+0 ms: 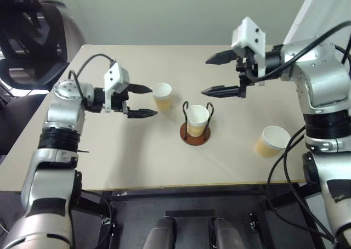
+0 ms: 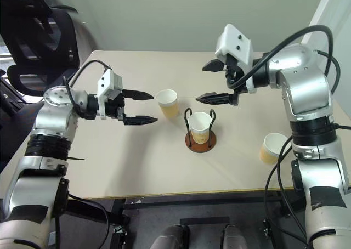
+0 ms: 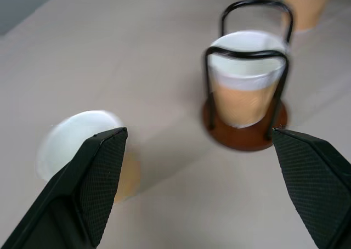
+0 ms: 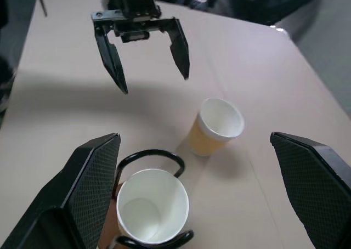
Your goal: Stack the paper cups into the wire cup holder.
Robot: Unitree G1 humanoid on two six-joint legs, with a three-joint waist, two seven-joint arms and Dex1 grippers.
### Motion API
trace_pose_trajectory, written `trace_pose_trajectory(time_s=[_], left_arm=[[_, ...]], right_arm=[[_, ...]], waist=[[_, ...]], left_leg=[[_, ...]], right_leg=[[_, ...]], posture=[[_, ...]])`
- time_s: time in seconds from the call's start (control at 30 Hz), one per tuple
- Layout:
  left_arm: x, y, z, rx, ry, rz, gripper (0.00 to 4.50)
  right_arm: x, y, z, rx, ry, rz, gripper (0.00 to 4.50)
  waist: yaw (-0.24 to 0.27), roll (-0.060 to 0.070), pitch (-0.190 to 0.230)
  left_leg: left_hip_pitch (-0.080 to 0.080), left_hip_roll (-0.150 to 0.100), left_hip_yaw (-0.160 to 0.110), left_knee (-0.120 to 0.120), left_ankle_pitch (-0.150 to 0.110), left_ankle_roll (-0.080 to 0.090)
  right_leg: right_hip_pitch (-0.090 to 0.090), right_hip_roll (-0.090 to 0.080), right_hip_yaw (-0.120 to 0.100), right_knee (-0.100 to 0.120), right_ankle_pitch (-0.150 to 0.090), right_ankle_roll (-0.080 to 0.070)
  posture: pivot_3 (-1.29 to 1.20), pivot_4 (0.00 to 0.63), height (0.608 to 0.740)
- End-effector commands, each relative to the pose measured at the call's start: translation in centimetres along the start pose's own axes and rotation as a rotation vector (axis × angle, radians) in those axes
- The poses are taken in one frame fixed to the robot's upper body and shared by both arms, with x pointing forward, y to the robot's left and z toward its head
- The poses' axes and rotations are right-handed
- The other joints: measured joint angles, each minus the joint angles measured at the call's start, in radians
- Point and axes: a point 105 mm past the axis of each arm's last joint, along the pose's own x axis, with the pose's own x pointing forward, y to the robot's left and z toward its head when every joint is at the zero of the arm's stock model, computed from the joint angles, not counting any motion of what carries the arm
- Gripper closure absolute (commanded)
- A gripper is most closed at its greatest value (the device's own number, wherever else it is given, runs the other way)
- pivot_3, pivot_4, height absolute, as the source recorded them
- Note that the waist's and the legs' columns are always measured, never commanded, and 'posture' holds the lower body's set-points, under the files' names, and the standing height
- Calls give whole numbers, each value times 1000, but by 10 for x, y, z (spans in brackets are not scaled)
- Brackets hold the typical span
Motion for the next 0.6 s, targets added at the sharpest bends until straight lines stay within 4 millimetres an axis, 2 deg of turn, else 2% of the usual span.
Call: trace_pose_trajectory(time_s=[0.03, 0.13, 0.23, 0.47, 0.6], left_arm=[[-4, 17, 4, 157, 89, 72, 0], [-3, 29, -1, 347, 244, 102, 0], [1, 35, 2, 471, 322, 91, 0], [11, 35, -2, 586, 410, 22, 0], [13, 33, -10, 637, 504, -44, 0]], right_arm=[[-13, 0, 11, -14, -56, -74, 48], [-15, 3, 8, 7, -71, -89, 48], [-15, 6, 4, 18, -72, -90, 48], [-17, 8, -1, -13, -57, -88, 48], [-19, 9, 0, -10, -58, -77, 48]], waist=[[-1, 0, 0], [-1, 0, 0], [-1, -1, 0], [-2, -1, 0], [0, -1, 0]], left_leg=[[0, 0, 0, 0, 0, 0], [0, 0, 0, 0, 0, 0], [0, 0, 0, 0, 0, 1], [-1, -1, 0, 0, -1, 2], [-3, -2, 0, 0, -2, 1]], right_leg=[[0, 0, 1, 0, 0, 0], [0, 0, 1, 0, 0, 3], [0, 0, 1, -1, 1, 4], [-1, 0, 3, -2, 0, 5], [-3, 1, 2, -2, 0, 7]], posture=[[0, 150, 740], [0, 150, 740], [0, 150, 740], [0, 150, 740], [0, 150, 740]])
